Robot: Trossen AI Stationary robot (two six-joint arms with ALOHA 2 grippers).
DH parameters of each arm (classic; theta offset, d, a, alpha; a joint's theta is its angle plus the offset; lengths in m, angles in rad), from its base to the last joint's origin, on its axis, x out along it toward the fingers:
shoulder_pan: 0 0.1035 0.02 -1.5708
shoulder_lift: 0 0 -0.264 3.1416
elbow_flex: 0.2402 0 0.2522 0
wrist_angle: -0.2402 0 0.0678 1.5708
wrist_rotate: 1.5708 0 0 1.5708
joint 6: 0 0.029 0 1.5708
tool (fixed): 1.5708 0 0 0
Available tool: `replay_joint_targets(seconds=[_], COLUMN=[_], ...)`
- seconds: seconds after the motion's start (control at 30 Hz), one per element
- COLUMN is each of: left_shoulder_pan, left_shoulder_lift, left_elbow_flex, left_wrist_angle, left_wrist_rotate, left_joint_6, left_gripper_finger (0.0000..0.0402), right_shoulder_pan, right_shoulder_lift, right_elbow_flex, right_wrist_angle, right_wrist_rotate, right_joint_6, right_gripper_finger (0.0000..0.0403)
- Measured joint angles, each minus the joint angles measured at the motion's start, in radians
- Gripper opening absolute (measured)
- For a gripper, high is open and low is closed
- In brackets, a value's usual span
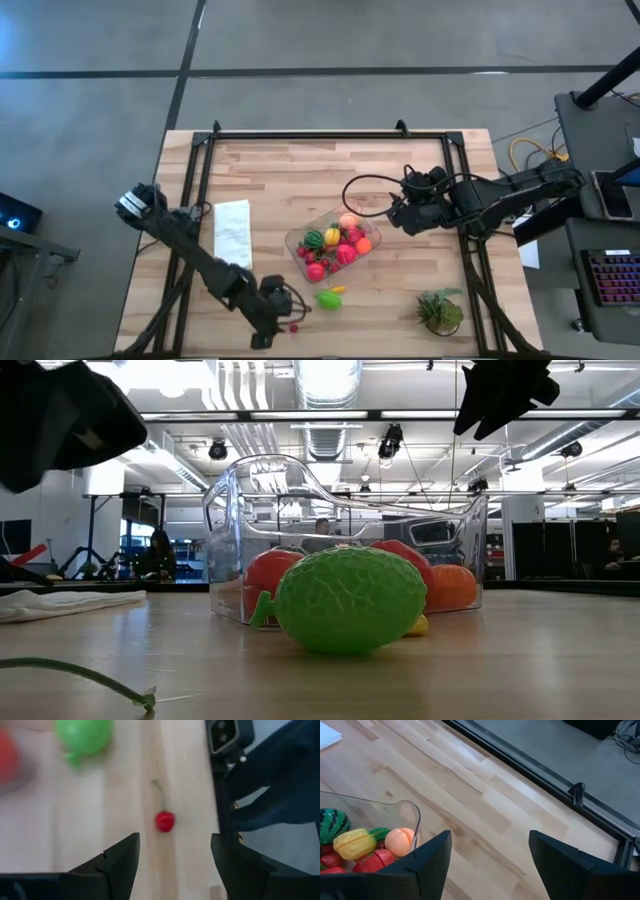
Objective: Pick and placing Produce into tupperware
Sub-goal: Put the dark red cherry into the transparent bin
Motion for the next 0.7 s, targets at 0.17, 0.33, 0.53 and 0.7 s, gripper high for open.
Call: replay_joint_targets(seconds=[0.17,0.33,0.53,0.7], left_shoulder_pan=[-0.039,-0.059,-0.072,-0.082], left_shoulder_lift=[0.100,0.160,0.183,0.186], left_elbow_flex=[0.073,0.114,0.128,0.129], left_wrist_angle=[0.013,0.010,0.012,0.012], left_wrist_rotate=[-0.037,-0.174,-0.186,-0.183], left_joint_6=[0.009,0.007,0.000,0.001], left_gripper_finger=[0.0231,0.0231,0.0231,0.0231], right_shoulder_pan=[0.000,0.000,0.000,0.000], right_shoulder_lift=[0.000,0.000,0.000,0.000], right_elbow_flex=[-0.002,-0.003,-0.004,-0.004], right_wrist_angle=[0.000,0.000,0.000,0.000], right_wrist_rotate=[-0.018,-0.018,-0.018,-0.018], right_joint_6=[0.000,0.000,-0.001,0.000], right_gripper_finger=[0.0258,0.0258,0.0258,0.0258])
